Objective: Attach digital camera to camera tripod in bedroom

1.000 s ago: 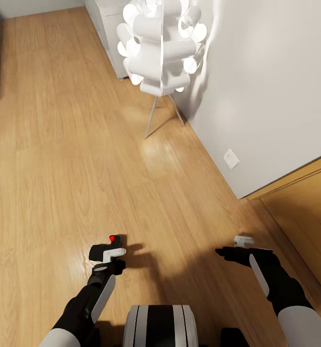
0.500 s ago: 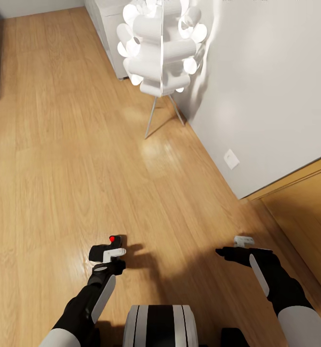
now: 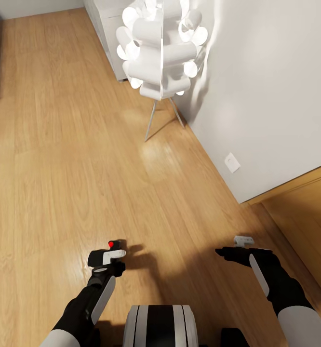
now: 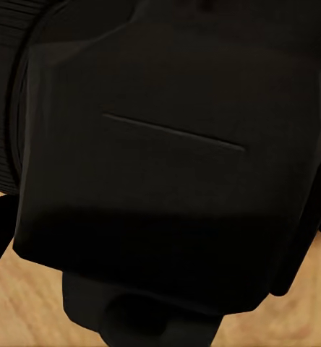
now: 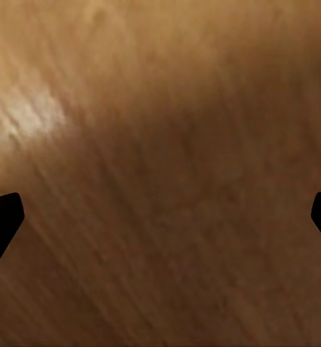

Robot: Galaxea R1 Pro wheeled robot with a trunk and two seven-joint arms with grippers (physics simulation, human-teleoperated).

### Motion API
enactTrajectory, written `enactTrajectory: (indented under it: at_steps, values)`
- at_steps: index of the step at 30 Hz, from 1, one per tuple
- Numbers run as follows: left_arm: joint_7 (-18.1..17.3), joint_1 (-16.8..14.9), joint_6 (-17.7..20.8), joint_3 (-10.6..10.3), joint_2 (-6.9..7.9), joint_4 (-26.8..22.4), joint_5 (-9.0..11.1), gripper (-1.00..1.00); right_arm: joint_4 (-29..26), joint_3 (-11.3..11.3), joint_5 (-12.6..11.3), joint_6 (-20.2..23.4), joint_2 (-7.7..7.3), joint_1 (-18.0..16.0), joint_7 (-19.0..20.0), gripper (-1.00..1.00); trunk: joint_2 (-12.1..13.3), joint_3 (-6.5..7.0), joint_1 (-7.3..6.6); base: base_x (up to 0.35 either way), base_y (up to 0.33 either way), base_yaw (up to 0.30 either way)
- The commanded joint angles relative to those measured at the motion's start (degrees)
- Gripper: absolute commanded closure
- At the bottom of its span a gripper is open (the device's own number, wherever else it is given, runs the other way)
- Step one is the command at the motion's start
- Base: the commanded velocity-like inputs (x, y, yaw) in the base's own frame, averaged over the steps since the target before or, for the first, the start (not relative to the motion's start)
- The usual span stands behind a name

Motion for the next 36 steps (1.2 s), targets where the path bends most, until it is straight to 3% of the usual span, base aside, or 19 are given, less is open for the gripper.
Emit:
enactTrajectory:
  at_steps: [1,19,20,36]
  values:
    - [0.5,-0.2,-0.3,-0.3,0.08,-0.2,0.9,-1.00,-0.1,-0.1,-0.5,0.3,-0.01,0.0,0.0,-1.00,0.0,-0.03,0.01,0.003,0.000,0.000]
    - [0.4,-0.2,-0.3,-0.3,0.04,-0.2,0.9,-1.00,-0.1,-0.1,-0.5,0.3,0.02,0.0,0.0,-1.00,0.0,-0.03,0.01,0.000,0.000,0.000]
    - [0.4,-0.2,-0.3,-0.3,0.04,-0.2,1.0,1.00,-0.1,-0.1,-0.5,0.3,0.02,0.0,0.0,-1.00,0.0,-0.03,0.01,0.000,0.000,0.000]
    - [0.5,-0.2,-0.2,-0.5,-0.26,-0.7,0.9,1.00,0.0,-0.1,-0.5,0.3,0.03,0.0,0.0,-1.00,0.0,-0.03,0.01,0.000,0.000,0.000]
